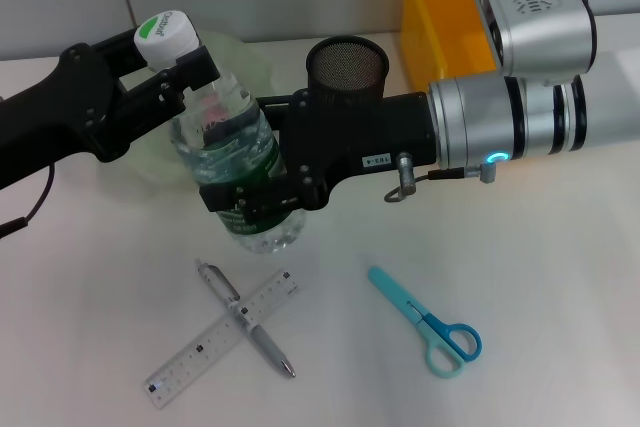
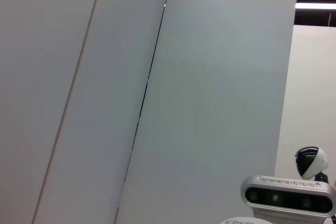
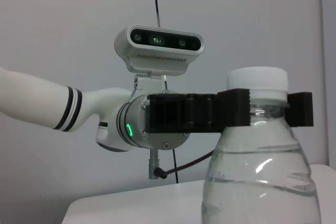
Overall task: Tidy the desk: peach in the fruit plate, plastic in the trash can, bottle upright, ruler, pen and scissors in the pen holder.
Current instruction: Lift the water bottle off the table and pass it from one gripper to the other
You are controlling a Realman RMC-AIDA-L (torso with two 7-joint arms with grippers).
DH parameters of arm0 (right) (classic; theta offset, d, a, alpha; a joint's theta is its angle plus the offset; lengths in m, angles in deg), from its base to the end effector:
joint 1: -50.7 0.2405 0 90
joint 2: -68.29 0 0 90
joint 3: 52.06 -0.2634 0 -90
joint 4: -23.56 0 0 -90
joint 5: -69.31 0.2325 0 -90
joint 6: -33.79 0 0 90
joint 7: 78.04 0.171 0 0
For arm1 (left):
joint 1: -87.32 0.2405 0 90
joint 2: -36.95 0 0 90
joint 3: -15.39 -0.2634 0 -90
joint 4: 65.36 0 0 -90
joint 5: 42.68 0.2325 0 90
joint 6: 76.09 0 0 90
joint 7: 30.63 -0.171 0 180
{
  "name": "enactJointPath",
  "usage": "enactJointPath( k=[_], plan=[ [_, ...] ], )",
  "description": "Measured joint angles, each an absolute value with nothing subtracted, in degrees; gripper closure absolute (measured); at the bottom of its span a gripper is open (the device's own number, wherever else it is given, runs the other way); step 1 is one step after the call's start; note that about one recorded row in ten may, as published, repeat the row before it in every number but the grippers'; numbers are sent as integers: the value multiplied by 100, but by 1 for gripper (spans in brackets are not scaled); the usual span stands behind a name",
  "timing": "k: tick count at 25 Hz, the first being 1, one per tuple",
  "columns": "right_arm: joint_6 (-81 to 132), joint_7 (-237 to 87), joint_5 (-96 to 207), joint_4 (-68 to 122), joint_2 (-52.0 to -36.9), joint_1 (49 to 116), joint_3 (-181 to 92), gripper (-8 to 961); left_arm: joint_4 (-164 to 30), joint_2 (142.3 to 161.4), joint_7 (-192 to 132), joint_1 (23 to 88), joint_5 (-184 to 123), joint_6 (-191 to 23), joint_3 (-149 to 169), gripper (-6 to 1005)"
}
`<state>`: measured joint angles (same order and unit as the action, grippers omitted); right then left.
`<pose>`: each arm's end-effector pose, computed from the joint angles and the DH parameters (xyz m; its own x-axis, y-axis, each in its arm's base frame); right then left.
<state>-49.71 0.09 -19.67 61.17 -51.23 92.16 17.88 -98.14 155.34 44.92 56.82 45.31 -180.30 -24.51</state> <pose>0.1259 0.3846 -0.0789 0.8208 -0.0931 -0.5636 -0.1131 -0.9936 -0.0005 -0.2094 0.3513 0.0200 0.4960 0.1300 0.8585 0.3351 -0.9408 -0.0512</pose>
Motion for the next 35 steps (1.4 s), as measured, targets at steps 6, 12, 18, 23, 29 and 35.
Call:
enactJointPath(
  k=[6,12,18,23,29,35],
  plan=[
    [-4962,6,-1967,6124,-5123,9218,1790,181,-9814,15528,4504,5682,4524,-18022,-2450,553],
    [-4959,5,-1967,6131,-5123,9218,1798,181,-9814,15521,4493,5682,4520,-18001,-2455,551],
    [-4958,3,-1967,6159,-5123,9218,1800,181,-9815,15516,4471,5672,4529,-17943,-2471,553],
    [-4958,9,-1978,6186,-5111,9218,1799,181,-9815,15509,4458,5675,4541,-17916,-2468,552],
    [-4956,22,-2005,6189,-5102,9216,1757,181,-9828,15501,4459,5680,4550,-17914,-2469,551],
    [-4956,30,-2005,6191,-5097,9180,1742,181,-9855,15499,4484,5700,4563,-17918,-2446,551]
  ],
)
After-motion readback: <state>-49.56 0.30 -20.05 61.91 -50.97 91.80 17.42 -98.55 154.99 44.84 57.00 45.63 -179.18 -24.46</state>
